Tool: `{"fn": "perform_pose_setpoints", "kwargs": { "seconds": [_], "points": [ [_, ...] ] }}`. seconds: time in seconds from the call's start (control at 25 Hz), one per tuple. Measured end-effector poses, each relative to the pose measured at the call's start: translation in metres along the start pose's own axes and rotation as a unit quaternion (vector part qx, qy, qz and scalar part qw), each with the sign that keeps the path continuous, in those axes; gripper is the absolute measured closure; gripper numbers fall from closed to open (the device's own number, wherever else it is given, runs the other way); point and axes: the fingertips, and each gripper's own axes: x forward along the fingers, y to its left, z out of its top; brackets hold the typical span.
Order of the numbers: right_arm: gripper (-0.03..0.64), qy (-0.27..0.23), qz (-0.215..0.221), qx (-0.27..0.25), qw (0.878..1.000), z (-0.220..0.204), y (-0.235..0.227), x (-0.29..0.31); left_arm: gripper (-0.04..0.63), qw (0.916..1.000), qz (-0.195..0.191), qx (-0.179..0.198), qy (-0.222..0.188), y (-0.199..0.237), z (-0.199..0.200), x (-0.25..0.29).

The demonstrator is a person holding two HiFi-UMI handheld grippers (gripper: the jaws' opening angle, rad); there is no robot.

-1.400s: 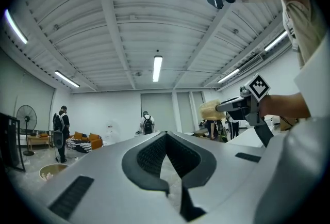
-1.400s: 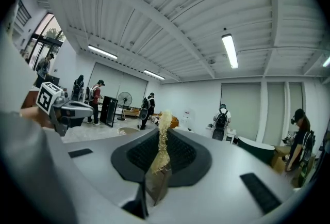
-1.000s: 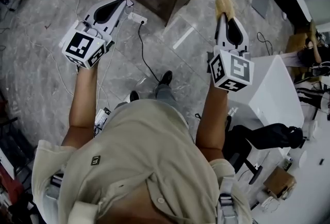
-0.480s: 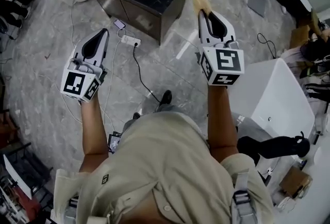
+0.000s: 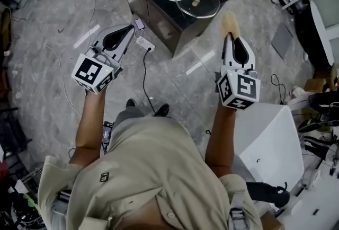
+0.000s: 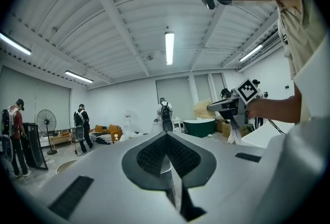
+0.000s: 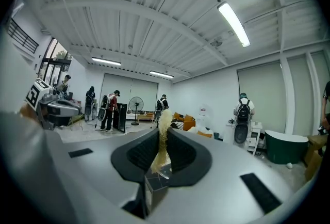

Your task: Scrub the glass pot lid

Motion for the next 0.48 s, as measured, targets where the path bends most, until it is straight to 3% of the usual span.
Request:
{"fn": "perform_pose_setpoints", "kwargs": {
  "seconds": [0.2,0.48],
  "points": [
    [0.565,0.01,-0.006,0.01,1.0,-0.012,-0.015,0.006,0.581,0.9999,-0.013,0.006,0.004,0.004,-0.001,0.028],
    [0.565,0.025,-0.055,0.009,0.998,-0.022,-0.04,0.019,0.581,0.9974,-0.071,0.0,-0.013,0.018,-0.004,0.096]
  ]
}}
